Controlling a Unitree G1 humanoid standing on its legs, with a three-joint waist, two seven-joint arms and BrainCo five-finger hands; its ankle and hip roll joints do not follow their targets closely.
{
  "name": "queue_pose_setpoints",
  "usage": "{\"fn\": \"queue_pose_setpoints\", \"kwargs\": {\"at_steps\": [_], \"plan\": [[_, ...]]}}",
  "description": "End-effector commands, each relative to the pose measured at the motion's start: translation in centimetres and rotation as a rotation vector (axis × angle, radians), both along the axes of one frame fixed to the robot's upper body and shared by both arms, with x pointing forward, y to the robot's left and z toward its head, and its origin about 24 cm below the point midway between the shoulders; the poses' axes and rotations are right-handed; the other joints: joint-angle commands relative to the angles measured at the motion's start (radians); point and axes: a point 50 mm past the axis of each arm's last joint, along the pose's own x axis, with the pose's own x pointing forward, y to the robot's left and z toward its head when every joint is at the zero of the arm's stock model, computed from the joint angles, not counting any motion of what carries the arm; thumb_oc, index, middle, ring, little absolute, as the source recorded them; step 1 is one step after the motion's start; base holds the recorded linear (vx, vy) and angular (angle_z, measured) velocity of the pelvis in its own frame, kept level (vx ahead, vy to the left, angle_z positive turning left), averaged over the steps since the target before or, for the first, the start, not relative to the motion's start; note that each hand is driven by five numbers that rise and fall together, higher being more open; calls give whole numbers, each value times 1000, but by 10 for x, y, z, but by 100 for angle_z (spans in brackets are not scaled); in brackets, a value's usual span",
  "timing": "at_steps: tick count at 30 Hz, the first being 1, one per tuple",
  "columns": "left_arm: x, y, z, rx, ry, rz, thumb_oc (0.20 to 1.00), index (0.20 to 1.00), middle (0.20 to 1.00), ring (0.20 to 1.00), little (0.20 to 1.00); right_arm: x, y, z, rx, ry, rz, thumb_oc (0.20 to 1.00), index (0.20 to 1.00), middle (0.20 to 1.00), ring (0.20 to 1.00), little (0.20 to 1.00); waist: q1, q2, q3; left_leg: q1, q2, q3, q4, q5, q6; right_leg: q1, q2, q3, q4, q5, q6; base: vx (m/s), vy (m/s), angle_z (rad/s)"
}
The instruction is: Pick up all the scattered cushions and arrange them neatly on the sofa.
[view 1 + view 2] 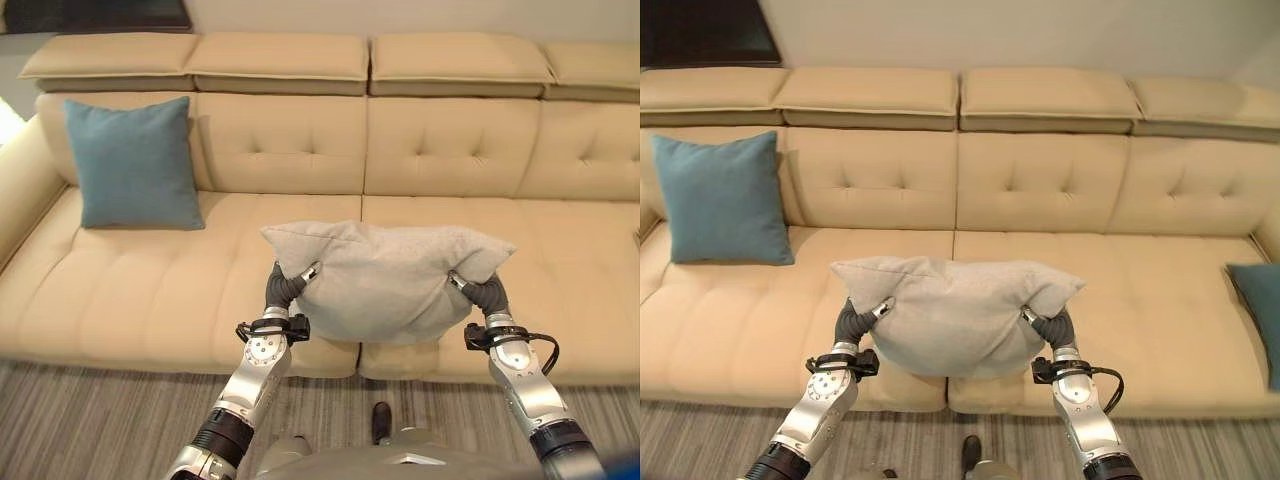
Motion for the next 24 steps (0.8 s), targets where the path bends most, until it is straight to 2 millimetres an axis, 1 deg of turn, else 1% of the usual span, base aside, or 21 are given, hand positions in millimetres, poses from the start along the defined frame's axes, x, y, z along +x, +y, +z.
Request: {"fn": "queue_pose_setpoints", "kwargs": {"at_steps": [1, 2, 3, 4, 5, 6, 7, 8, 11, 12, 13, 15, 16, 18, 20, 21, 23, 24], "plan": [[14, -16, 42, -42, -220, -121, 200, 200, 200, 200, 200, 8, 10, 37, 60, -203, 60, 200, 200, 200, 200, 200, -33, -1, -45, 33, -25, 67, -200, -27, 47, 29, -68, 24, 43, -46, 147, 117, -16, -20], [13, -16, 41, -28, -212, -125, 200, 200, 200, 200, 200, 8, 9, 37, 63, -203, 55, 200, 200, 200, 200, 200, -27, -2, -47, -4, -28, 77, -244, 10, 51, 43, -62, 20, 36, -53, 148, 199, 17, -6], [15, -15, 43, -13, -217, -121, 200, 200, 200, 200, 200, 9, 8, 39, 74, -208, 38, 200, 200, 200, 200, 200, -11, 3, -41, -61, -33, 98, -302, 81, 41, 70, -48, 23, 27, -72, 145, 214, 62, 1], [14, -15, 43, -23, -217, -121, 200, 200, 200, 200, 200, 9, 10, 38, 77, -207, 42, 200, 200, 200, 200, 200, -12, 11, -46, -40, -30, 100, -345, 77, 43, 72, -42, 27, 29, -77, 145, 277, 148, 3], [11, -15, 41, -21, -213, -126, 200, 200, 200, 200, 200, 8, 12, 38, 73, -210, 50, 200, 200, 200, 200, 200, -12, 17, -60, -5, -37, 95, -383, 82, 49, 77, -42, 31, 31, -83, 151, 173, 124, -21], [11, -15, 41, -21, -212, -126, 200, 200, 200, 200, 200, 8, 12, 38, 73, -209, 50, 200, 200, 200, 200, 200, -12, 16, -59, -2, -37, 96, -386, 83, 49, 79, -42, 32, 31, -84, 152, 261, 176, -37], [10, -14, 42, -13, -220, -128, 200, 200, 200, 200, 200, 10, 13, 39, 71, -213, 53, 200, 200, 200, 200, 200, -12, 17, -75, 31, -48, 106, -408, 77, 58, 83, -53, 34, 38, -91, 160, 185, 136, -45], [10, -14, 42, -9, -220, -129, 200, 200, 200, 200, 200, 10, 15, 39, 72, -212, 56, 200, 200, 200, 200, 200, -8, 17, -79, 49, -52, 112, -423, 72, 62, 84, -57, 40, 46, -95, 163, 259, 241, -40], [14, -11, 52, 6, -260, -122, 200, 200, 200, 200, 200, 17, 24, 47, 75, -246, 80, 200, 200, 200, 200, 200, 1, 18, -76, 93, -71, 140, -428, 35, 96, 36, -95, 64, 170, -96, 199, 143, 259, -45], [16, -9, 54, 10, -270, -111, 200, 200, 200, 200, 200, 19, 26, 50, 76, -258, 84, 200, 200, 200, 200, 200, 6, 25, -71, 102, -78, 148, -423, 19, 113, 6, -115, 62, 244, -88, 217, 79, 211, -33], [16, -8, 56, 12, -276, -110, 200, 200, 200, 200, 200, 20, 28, 52, 80, -265, 90, 200, 200, 200, 200, 200, 7, 25, -66, 112, -82, 155, -423, 12, 122, -20, -129, 62, 297, -69, 225, 69, 187, -36], [16, -6, 57, 22, -280, -106, 200, 200, 200, 200, 200, 20, 31, 52, 85, -265, 104, 200, 200, 200, 200, 200, 6, 28, -52, 128, -88, 157, -426, 6, 137, -55, -137, 73, 377, -37, 235, 42, 117, -33], [16, -4, 56, 25, -279, -98, 200, 200, 200, 200, 200, 19, 33, 52, 90, -267, 106, 200, 200, 200, 200, 200, 4, 36, -43, 142, -87, 156, -429, -3, 142, -92, -143, 74, 425, -20, 239, 52, 75, -11], [16, -5, 55, 22, -276, -103, 200, 200, 200, 200, 200, 19, 34, 51, 88, -262, 115, 200, 200, 200, 200, 200, 0, 37, -46, 161, -92, 148, -441, -10, 142, -104, -144, 76, 379, -29, 232, 103, 22, -5], [16, -6, 55, 18, -280, -107, 200, 200, 200, 200, 200, 20, 34, 51, 85, -262, 118, 200, 200, 200, 200, 200, -4, 39, -46, 172, -96, 138, -455, -10, 136, -105, -134, 71, 301, -34, 225, 133, -42, -4], [16, -6, 55, 8, -280, -107, 200, 200, 200, 200, 200, 22, 34, 54, 86, -270, 121, 200, 200, 200, 200, 200, -8, 33, -47, 185, -104, 130, -471, -11, 133, -125, -117, 73, 215, -9, 224, 142, -87, -4], [20, -7, 58, -5, -294, -103, 200, 200, 200, 200, 200, 24, 33, 57, 79, -285, 119, 200, 200, 200, 200, 200, -15, 32, -38, 196, -104, 113, -480, -11, 123, -149, -97, 54, 169, 16, 230, 137, -138, -8], [21, -10, 59, -6, -298, -113, 200, 200, 200, 200, 200, 24, 31, 57, 71, -287, 117, 200, 200, 200, 200, 200, -18, 26, -40, 197, -108, 108, -478, -17, 120, -133, -93, 62, 143, 13, 224, 122, -163, 19]]}}
